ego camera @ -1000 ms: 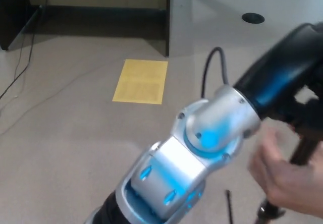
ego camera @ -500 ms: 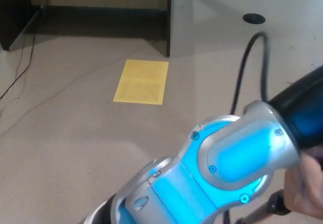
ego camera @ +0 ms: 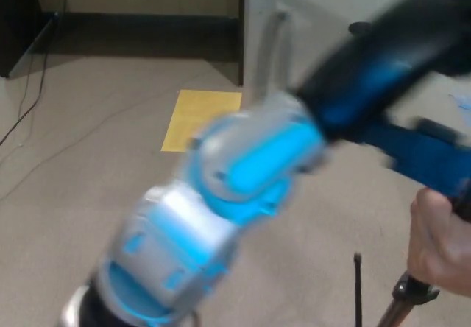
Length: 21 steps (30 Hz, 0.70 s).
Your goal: There is a tripod standing in front of the robot and the robot extends its left arm to grab it. It lifts the tripod and passes it to a person.
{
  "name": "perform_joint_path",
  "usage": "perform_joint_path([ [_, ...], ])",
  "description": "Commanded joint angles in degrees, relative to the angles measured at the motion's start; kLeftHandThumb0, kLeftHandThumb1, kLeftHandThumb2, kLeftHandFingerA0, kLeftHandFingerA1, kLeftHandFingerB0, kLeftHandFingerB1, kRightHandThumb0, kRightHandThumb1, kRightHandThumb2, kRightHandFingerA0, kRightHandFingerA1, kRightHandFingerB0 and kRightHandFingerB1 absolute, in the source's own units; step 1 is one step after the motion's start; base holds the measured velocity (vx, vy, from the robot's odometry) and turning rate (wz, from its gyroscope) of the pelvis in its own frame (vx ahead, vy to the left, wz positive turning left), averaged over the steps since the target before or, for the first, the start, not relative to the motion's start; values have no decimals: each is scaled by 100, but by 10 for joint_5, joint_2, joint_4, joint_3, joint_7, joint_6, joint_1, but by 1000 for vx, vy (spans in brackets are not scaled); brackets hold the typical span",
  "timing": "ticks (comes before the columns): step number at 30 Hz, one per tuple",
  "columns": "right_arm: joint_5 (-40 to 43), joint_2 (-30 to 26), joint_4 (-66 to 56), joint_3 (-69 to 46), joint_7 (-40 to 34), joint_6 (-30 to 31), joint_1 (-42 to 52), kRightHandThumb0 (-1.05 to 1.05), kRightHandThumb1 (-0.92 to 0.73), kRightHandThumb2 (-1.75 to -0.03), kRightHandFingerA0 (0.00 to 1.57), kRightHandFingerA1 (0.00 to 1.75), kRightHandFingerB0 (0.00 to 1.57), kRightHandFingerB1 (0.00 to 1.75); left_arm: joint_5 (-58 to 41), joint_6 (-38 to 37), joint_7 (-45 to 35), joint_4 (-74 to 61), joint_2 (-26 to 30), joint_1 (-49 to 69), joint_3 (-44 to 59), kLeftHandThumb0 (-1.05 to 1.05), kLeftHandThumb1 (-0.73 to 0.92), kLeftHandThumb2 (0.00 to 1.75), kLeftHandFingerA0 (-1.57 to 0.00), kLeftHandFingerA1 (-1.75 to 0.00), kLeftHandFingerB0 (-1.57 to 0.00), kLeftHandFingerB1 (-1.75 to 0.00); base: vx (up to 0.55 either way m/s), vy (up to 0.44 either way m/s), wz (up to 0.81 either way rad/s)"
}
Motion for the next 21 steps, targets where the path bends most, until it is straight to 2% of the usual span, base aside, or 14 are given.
perform_joint_path([
  [1, 4, -8, 10, -6, 10, 8, -10, -40, -71, -61, 70, 44, 49, 37, -18, -7, -32, -2, 54, 32, 64, -62, 39, 74, 0, -4, 0, -5, 0, 0, 0],
  [2, 5, -8, 11, -6, 10, 7, -10, -40, -71, -61, 70, 44, 49, 37, -19, -7, -33, -1, 55, 32, 64, -62, 39, 74, 0, -4, 0, -5, 0, 0, 0],
  [3, 5, -9, 7, -7, 9, 6, -6, -40, -70, -62, 74, 47, 50, 37, -10, -13, -32, -6, 81, 46, 89, -64, 33, 69, 0, -12, 0, -8, 0, 0, 0],
  [4, 4, -9, 10, -6, 8, 4, -7, -41, -69, -62, 72, 45, 48, 37, -21, -22, -38, -3, 89, 56, 111, -63, 39, 74, 0, -7, 0, -4, 0, 0, 0],
  [6, 2, -9, 13, -5, 7, 3, -9, -41, -71, -61, 71, 45, 50, 37, -38, -26, -50, -2, 104, 73, 143, -61, 37, 75, 0, -10, 0, -9, 0, 0, 0],
  [7, 2, -9, 12, -5, 6, 2, -8, -40, -71, -61, 71, 45, 50, 37, -48, -29, -57, -2, 111, 84, 159, -60, 43, 54, 0, -10, 0, -7, 0, 0, 0],
  [8, 2, -9, 13, -5, 5, 0, -8, -40, -71, -61, 70, 44, 50, 37, -50, -35, -62, -3, 121, 96, 170, -63, 35, 69, 0, -8, 0, -7, 0, 0, 0],
  [9, 2, -9, 13, -4, 7, 0, -6, -40, -71, -61, 70, 45, 50, 37, -58, -39, -68, -5, 129, 111, 185, -63, 39, 75, 0, -7, 0, -8, 0, 0, 0],
  [11, 1, -9, 10, -3, 7, -1, -4, -40, -71, -62, 73, 46, 50, 37, -85, -34, -77, -4, 135, 154, 223, -58, 33, 67, 0, -8, 0, -7, 0, 0, 0],
  [16, 1, -11, 6, -2, 5, -5, 6, -40, -71, -61, 73, 48, 49, 37, -86, -74, -95, -1, 162, 259, 264, -60, 37, 74, 0, -7, 0, -9, 0, 0, 0],
  [17, 0, -11, 6, -2, 7, -4, 5, -40, -71, -61, 71, 46, 49, 37, -82, -90, -97, 8, 165, 289, 271, -60, 42, 53, 0, -13, 0, -7, 0, 0, 0],
  [18, 0, -11, 7, -1, 8, -4, 6, -40, -71, -61, 71, 46, 49, 37, -84, -97, -99, 14, 166, 307, 276, -61, 42, 53, 0, -11, 0, -1, 0, 0, 0],
  [19, -1, -10, 10, 0, 9, -1, 4, -41, -72, -62, 69, 43, 48, 37, -84, -115, -104, 35, 166, 349, 289, -62, 39, 74, 0, -5, 0, 0, 0, 0, 0],
  [21, 1, -9, 11, -1, 12, 6, 5, -40, -72, -62, 69, 44, 49, 37, -82, -151, -115, 75, 165, 411, 308, -61, 39, 73, 0, -7, 0, 0, 0, 0, 0],
])
